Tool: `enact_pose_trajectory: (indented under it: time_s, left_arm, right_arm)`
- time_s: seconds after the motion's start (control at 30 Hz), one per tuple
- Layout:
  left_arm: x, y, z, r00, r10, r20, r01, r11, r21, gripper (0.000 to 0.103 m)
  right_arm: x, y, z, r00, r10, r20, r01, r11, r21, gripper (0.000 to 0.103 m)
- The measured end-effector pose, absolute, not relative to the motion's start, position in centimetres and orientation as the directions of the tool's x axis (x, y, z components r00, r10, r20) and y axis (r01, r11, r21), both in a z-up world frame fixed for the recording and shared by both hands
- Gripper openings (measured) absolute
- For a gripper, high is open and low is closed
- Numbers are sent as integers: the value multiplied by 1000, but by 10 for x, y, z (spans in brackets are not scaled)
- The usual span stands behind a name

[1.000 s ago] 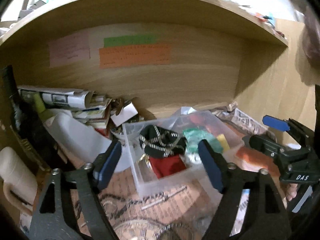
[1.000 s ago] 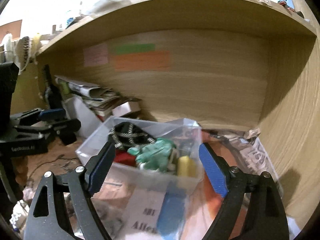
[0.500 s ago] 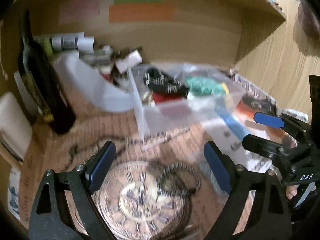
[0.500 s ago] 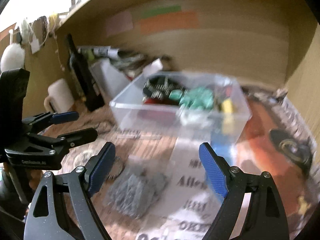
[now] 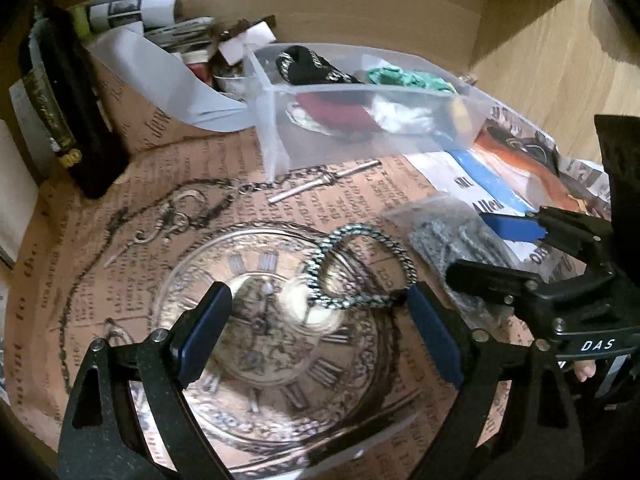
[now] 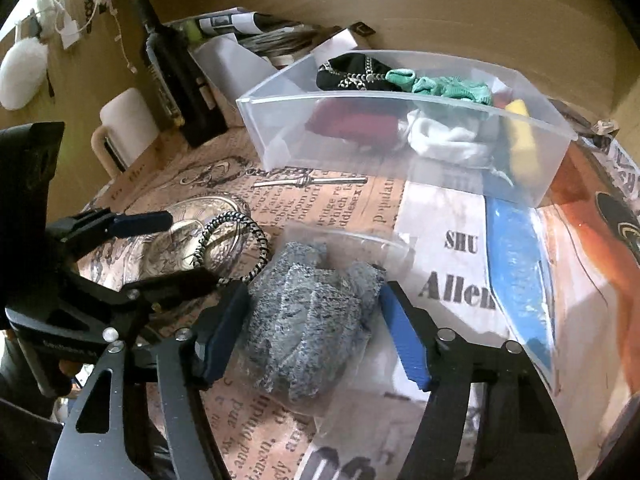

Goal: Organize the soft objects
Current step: 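Grasp the silver mesh bag with the right gripper while the left grasps the braided cord, then carry the mesh bag with the right gripper while the left carries the braided cord into the box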

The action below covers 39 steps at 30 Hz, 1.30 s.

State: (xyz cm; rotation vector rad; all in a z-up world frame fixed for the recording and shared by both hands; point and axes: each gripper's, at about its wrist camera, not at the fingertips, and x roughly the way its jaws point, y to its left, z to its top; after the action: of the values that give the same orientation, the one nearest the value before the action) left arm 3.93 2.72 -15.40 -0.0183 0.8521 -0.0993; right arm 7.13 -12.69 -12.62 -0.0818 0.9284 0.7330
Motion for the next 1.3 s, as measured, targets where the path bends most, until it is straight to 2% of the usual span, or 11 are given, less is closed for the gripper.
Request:
enact_pose_trajectory:
  time_s: [0.03, 0.07, 0.3, 0.37, 0.43, 0.57, 0.63, 0.67, 0.93, 1.3]
  left_arm:
    - [41, 25, -155, 651, -105, -752, 88, 994, -62, 90]
    - [42, 24, -156, 648, -112, -754, 93, 993, -68, 90]
    - [55, 12, -164, 666, -104, -739, 105, 993, -46, 89]
    - [56, 11, -164, 678, -102, -728, 108, 993, -39, 81]
    - [57, 11, -164, 683, -112, -722, 124, 992, -37, 67]
    - [57, 14, -162, 687, -120, -717, 128, 991, -44, 55]
    - [58, 17, -161, 688, -122, -716, 123, 991, -50, 45]
    - [58, 18, -160, 686, -127, -716, 123, 991, -58, 43]
    - [59, 18, -145, 715, -126, -687, 121, 991, -56, 41]
    - [82, 16, -89, 797, -125, -590, 121, 992, -47, 41]
  right_arm:
    - [71, -127, -126, 378, 539, -753, -611, 756, 235, 50]
    - [70, -128, -126, 382, 537, -752, -613, 756, 229, 47]
    - [72, -140, -125, 409, 533, -741, -595, 771, 227, 30]
    - [74, -145, -123, 423, 528, -737, -585, 780, 223, 27]
    - [75, -148, -121, 433, 525, -733, -576, 787, 223, 25]
    - [80, -154, -118, 453, 519, -725, -562, 798, 220, 22]
    - [81, -156, -116, 461, 520, -719, -558, 800, 220, 22]
    - [81, -157, -114, 467, 523, -713, -557, 800, 222, 22]
    - [86, -163, -94, 517, 536, -668, -554, 804, 217, 22]
    - [107, -170, -50, 630, 536, -562, -548, 820, 168, 22]
